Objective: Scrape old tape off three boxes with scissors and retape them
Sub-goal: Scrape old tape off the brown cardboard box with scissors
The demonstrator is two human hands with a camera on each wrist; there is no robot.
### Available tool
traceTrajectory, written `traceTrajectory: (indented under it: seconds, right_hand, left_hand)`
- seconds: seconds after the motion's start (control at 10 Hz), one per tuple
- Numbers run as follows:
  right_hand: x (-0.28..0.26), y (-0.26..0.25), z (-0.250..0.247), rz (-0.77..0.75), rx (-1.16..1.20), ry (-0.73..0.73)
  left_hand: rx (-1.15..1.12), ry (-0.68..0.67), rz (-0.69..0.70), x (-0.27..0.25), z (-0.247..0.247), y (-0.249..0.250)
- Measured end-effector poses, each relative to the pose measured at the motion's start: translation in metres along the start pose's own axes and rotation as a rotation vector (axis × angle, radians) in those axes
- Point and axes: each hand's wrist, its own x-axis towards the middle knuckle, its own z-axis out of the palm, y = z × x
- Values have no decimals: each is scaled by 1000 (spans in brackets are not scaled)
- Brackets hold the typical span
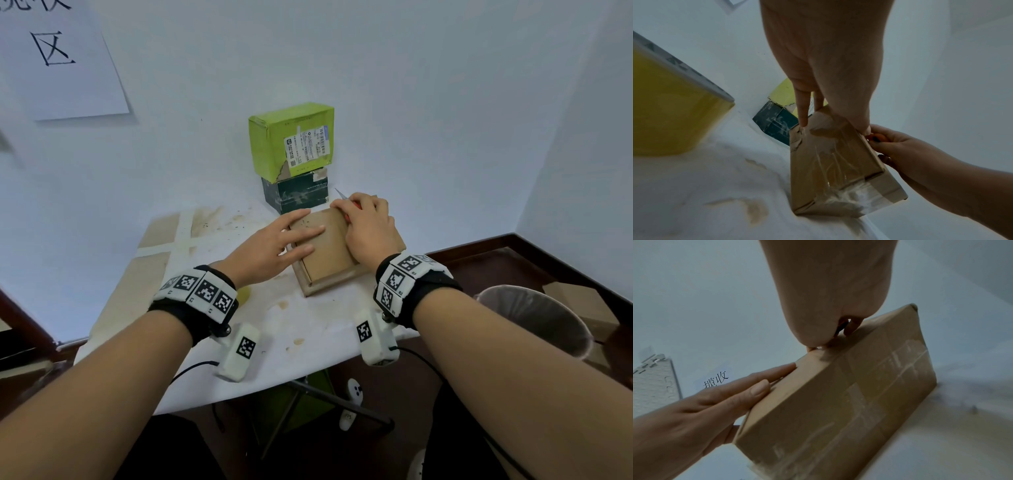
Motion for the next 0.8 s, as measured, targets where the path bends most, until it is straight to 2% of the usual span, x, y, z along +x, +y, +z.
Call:
traceTrajectory:
  seconds: [0.5, 0.7, 0.8]
  right_hand:
    - [-2, 0, 1, 4, -11, 16]
    - [-2, 0, 1, 2, -25, 20]
    - [-2, 1, 2, 1, -21, 24]
  left_hand:
    - [93, -11, 1, -4, -3, 8]
    - [79, -30, 11, -4, -3, 6]
    - [-4, 18, -1, -4, -6, 6]
